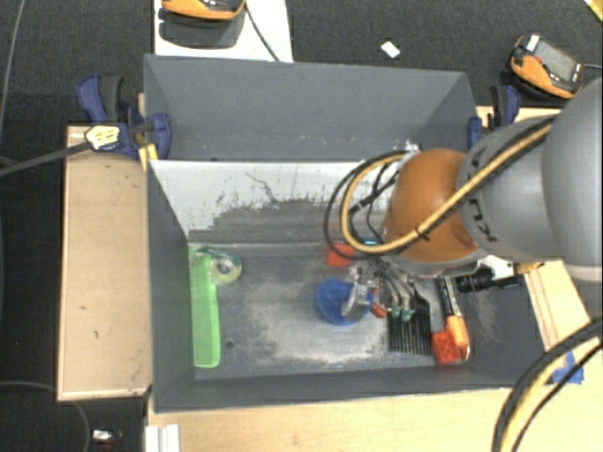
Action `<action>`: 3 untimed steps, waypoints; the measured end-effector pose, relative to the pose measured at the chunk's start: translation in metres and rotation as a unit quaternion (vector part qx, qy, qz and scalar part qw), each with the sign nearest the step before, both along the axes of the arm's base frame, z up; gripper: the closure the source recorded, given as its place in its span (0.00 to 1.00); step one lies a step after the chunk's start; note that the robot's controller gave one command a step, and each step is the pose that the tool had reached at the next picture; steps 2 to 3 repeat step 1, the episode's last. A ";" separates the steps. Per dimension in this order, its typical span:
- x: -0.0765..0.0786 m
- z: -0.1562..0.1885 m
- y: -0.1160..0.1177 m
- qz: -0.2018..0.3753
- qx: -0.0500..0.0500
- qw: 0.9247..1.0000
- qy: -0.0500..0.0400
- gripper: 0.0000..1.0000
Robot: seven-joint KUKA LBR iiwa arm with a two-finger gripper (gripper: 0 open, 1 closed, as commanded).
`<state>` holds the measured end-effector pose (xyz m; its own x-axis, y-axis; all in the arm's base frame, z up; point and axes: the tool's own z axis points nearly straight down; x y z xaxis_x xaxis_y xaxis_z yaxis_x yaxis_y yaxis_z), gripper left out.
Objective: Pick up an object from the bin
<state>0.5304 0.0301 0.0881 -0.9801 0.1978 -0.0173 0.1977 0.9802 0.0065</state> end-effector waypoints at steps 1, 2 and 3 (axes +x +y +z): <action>0.000 0.026 0.000 0.001 0.000 1.000 0.000 1.00; 0.000 0.026 0.000 0.001 0.000 1.000 0.000 1.00; 0.000 0.026 0.000 0.001 0.000 1.000 0.000 1.00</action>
Offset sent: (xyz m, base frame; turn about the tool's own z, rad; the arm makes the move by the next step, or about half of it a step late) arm -0.0004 0.0000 0.0473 -0.0012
